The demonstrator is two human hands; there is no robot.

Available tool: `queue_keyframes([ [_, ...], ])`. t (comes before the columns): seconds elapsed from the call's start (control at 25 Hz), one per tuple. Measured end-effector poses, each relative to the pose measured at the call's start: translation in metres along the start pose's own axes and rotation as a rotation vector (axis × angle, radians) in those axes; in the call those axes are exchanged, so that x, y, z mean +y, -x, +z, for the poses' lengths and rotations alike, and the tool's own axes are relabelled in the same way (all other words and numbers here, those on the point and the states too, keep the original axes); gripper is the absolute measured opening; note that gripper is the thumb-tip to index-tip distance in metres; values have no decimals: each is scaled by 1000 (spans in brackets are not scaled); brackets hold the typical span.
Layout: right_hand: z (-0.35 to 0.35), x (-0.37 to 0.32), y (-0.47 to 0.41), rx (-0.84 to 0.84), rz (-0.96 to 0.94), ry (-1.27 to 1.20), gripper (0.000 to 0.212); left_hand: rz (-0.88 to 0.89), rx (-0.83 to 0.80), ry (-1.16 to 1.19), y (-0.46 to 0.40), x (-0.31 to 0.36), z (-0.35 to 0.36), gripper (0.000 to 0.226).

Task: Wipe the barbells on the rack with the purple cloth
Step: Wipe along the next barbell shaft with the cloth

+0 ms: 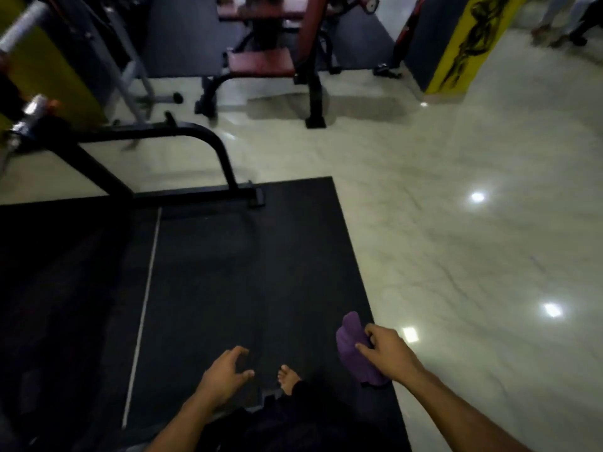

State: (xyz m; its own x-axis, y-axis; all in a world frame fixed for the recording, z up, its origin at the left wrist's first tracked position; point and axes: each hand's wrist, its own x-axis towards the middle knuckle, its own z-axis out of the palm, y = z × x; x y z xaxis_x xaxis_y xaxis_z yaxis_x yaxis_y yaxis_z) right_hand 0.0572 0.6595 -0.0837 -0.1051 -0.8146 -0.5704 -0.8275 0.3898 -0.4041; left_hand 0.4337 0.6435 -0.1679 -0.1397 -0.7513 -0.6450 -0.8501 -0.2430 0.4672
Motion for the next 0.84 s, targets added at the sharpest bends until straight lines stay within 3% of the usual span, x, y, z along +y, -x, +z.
queue_keyframes([
  [0.2,-54,-113,-122,-45,-167,46,25,-158,149,130,-46,-4,-88,52],
  [0.36,-81,-206,-203,-112,-298,100,23,-189,249,268,-91,-10,-153,53],
  [0.52,-95,-294,-301,-189,-406,148,15,-234,324,279,-146,-25,-219,56],
  [0.68,-97,-370,-377,-216,-501,186,19,-341,330,133,-170,-39,-295,58],
  [0.84,-106,-451,-439,-259,-620,284,20,-382,472,294,-200,-60,-361,58],
])
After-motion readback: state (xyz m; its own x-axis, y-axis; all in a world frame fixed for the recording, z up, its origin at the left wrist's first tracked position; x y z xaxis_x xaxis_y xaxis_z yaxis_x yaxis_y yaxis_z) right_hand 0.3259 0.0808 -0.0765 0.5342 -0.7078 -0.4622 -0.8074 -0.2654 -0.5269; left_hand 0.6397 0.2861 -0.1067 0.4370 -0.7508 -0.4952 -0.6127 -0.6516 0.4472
